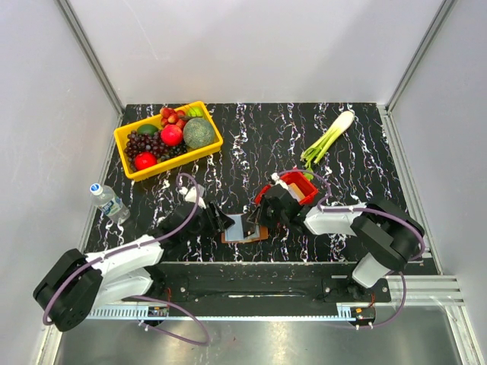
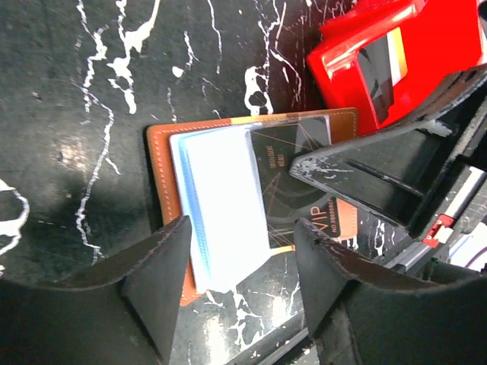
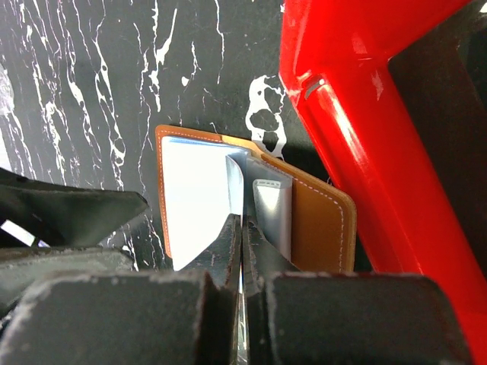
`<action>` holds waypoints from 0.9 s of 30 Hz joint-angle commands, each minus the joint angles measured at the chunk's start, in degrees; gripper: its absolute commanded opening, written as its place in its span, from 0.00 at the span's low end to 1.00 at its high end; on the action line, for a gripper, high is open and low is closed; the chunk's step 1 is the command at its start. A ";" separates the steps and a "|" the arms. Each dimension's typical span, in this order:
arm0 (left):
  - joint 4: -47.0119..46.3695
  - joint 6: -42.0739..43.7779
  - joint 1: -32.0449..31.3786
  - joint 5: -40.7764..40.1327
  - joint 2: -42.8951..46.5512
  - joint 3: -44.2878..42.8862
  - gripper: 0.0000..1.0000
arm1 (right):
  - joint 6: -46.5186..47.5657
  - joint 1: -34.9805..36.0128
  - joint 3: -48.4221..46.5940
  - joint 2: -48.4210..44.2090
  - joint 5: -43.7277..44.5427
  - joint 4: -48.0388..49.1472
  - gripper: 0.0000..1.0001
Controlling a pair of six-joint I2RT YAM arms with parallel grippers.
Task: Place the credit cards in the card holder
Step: Insert the credit card into the card holder.
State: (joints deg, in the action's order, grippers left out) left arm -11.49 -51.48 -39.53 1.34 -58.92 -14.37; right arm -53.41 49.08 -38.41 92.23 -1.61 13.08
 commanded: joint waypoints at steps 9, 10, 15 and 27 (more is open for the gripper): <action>-6.18 -4.50 -5.91 -3.89 -10.78 -0.13 0.33 | -1.97 0.14 1.77 3.40 -1.99 1.15 0.00; -5.31 -4.50 -5.91 -4.59 -10.87 -0.04 0.31 | -1.18 0.05 0.98 4.01 -3.22 1.07 0.00; 0.40 -4.24 -5.91 -8.72 -8.68 0.48 0.18 | 0.33 -1.00 -0.35 5.25 -5.78 0.54 0.00; 7.97 -2.92 -5.91 -16.02 -4.97 -0.04 0.34 | -0.56 -1.79 -2.28 6.13 -6.04 -4.82 0.00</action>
State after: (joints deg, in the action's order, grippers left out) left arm -9.23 -56.29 -45.65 -9.72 -62.00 -14.50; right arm -56.25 47.48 -40.93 97.67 -8.10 16.51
